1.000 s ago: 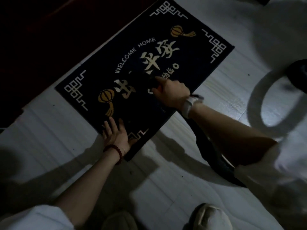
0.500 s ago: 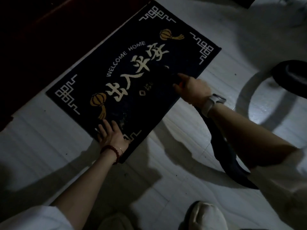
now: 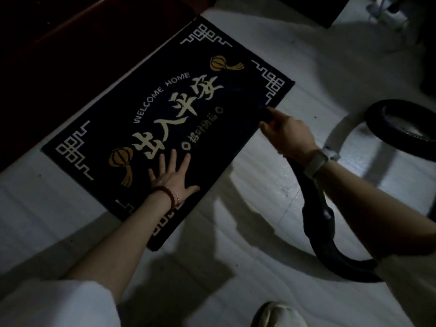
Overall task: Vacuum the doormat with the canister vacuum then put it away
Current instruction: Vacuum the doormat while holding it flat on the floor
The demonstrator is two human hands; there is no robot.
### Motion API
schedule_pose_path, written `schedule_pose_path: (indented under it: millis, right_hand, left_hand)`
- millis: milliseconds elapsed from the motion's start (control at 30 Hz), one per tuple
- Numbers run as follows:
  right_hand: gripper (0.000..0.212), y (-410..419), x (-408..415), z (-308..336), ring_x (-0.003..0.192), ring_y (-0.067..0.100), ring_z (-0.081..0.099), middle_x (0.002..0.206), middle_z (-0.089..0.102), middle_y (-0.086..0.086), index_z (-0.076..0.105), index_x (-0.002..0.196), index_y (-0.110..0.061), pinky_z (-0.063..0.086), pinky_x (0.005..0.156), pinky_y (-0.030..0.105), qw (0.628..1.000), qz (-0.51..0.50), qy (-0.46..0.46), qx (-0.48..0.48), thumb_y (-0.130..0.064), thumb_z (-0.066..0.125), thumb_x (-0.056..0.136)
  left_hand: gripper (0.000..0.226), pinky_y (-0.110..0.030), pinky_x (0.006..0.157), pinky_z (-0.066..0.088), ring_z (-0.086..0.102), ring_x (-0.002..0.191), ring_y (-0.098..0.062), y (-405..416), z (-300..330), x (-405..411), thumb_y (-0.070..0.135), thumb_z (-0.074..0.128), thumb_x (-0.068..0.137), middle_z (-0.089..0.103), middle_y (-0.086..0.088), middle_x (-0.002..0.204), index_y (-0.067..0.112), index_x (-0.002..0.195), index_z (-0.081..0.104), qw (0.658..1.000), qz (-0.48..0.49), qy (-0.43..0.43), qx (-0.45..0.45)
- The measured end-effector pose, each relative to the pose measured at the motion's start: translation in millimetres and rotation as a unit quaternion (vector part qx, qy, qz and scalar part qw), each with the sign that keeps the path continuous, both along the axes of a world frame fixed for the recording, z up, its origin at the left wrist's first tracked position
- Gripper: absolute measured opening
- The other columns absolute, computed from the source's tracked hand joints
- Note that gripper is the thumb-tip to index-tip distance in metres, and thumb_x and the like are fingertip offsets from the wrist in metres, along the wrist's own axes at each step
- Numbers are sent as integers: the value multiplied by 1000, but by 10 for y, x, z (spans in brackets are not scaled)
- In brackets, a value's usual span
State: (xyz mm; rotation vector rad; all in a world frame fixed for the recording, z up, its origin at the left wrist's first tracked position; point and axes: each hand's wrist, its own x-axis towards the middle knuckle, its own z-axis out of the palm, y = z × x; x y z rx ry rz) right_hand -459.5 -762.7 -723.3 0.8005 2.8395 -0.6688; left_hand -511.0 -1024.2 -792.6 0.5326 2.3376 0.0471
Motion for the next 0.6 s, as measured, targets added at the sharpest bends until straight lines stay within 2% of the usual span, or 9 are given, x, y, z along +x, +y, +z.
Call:
schedule_pose_path:
  millis: [133, 200, 267, 367, 433, 533, 600]
  right_hand:
    - [41, 491, -201, -71, 50, 17, 62, 99, 70, 5, 47, 132, -31, 57, 69, 38, 999, -49, 3, -23, -43, 44, 93]
    - [38, 490, -227, -99, 51, 17, 62, 96, 70, 6, 48, 131, -29, 56, 69, 37, 997, -56, -6, -56, -38, 45, 94]
    - [38, 303, -109, -124, 50, 19, 58, 83, 66, 3, 48, 132, -27, 57, 65, 37, 994, -44, -3, -99, -34, 46, 95]
    - [38, 33, 250, -58, 44, 14, 56, 62, 55, -11, 46, 132, -28, 50, 46, 20, 987, 27, -53, -152, -32, 47, 94]
    - [41, 112, 283, 34, 43, 14, 57, 61, 52, -15, 44, 134, -31, 48, 41, 18, 986, 37, -66, -151, -34, 48, 94]
    - [37, 575, -100, 24, 43, 9, 55, 62, 57, -6, 50, 130, -27, 47, 44, 20, 994, -40, 20, -100, -36, 48, 94]
    - [38, 727, -361, -38, 56, 18, 61, 79, 64, 4, 53, 128, -23, 52, 51, 27, 990, -91, 25, -106, -38, 48, 93]
  left_hand:
    - [96, -59, 114, 1, -26, 140, -31, 8, -115, 0, 58, 54, 83, -32, -4, 151, 35, 145, -15, 1000, 8, -6, -26]
    - [96, -59, 114, 1, -25, 140, -30, 19, -134, 13, 57, 55, 82, -31, -4, 151, 35, 145, -14, 999, 14, -3, -28]
    - [97, -59, 114, 2, -25, 140, -31, 40, -128, 2, 55, 57, 82, -30, -4, 152, 34, 146, -13, 999, 19, -3, -31]
    - [98, -60, 113, 4, -24, 140, -31, 77, -109, -9, 54, 60, 81, -30, -5, 152, 34, 146, -11, 999, 27, -5, -32]
    - [98, -60, 113, 4, -24, 141, -31, 83, -101, -11, 53, 60, 81, -29, -5, 152, 33, 146, -10, 999, 32, -7, -33]
    - [98, -59, 114, 5, -23, 141, -32, 85, -104, -15, 53, 60, 81, -29, -5, 152, 33, 146, -10, 999, 31, -5, -39]
    - [98, -58, 114, 4, -24, 141, -31, 88, -105, -10, 54, 60, 81, -30, -5, 152, 33, 146, -11, 999, 32, -4, -40]
